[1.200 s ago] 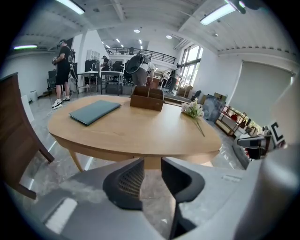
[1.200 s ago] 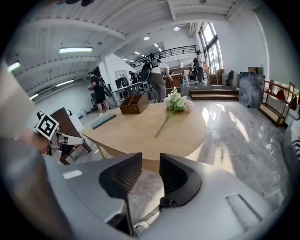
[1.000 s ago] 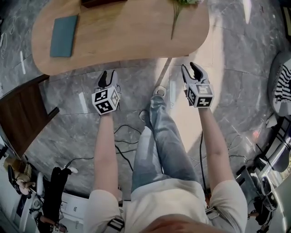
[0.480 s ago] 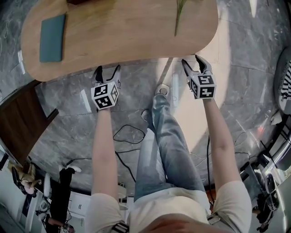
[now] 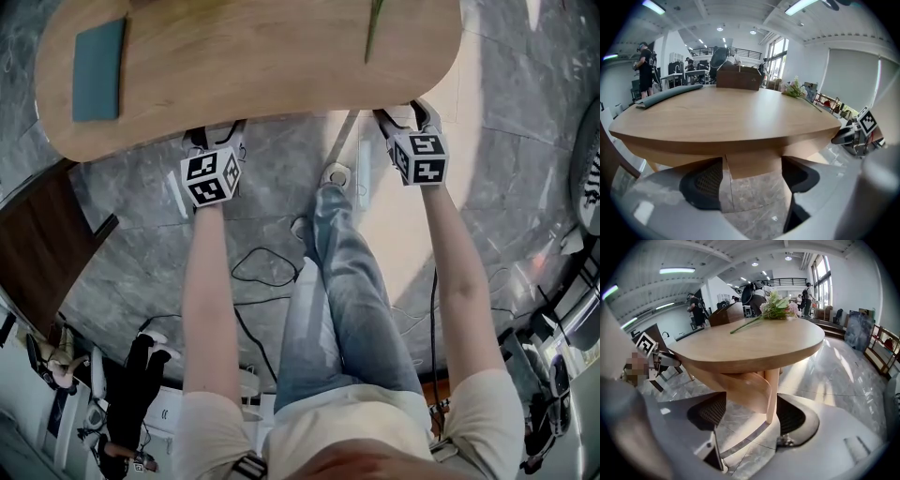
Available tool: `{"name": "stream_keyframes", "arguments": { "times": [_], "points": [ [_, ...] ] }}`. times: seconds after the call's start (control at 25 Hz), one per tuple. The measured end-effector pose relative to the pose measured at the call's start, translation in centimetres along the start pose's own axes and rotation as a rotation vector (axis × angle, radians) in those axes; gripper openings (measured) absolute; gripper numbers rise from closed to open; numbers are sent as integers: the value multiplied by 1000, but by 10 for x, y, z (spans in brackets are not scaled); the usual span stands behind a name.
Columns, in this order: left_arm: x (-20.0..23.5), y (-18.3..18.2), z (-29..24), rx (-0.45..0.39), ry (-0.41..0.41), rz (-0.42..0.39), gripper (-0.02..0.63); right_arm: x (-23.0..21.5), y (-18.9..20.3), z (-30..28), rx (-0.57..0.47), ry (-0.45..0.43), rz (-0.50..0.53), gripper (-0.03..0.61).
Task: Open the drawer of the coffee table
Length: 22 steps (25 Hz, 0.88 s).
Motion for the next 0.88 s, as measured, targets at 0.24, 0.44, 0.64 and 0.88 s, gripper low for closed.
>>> {"name": "stream_keyframes", "arguments": {
  "times": [0.24,0.44,0.64,0.88],
  "points": [
    [3,-5,0,1,33,-64,399,12,-8,-6,-12,-11,7,342],
    [-4,-6,-1,13,55,-55,391,12,-6,-6,-2,-2,-4,341],
    [-2,-5,0,25,48,-50,391,13,-5,-7,0,10,-10,342],
    [-4,-8,-1,13,40,-47,391,11,-7,-7,-6,15,-11,342]
  ]
}}
Point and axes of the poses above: the fingertips, and each gripper's own axes: z backward along the fingers, x to its left, y out of its underside, the point moved 1 cm from there along z, backward along the fingers, and after that the axes turned 3 degrees about y, right-handed, at the moved point
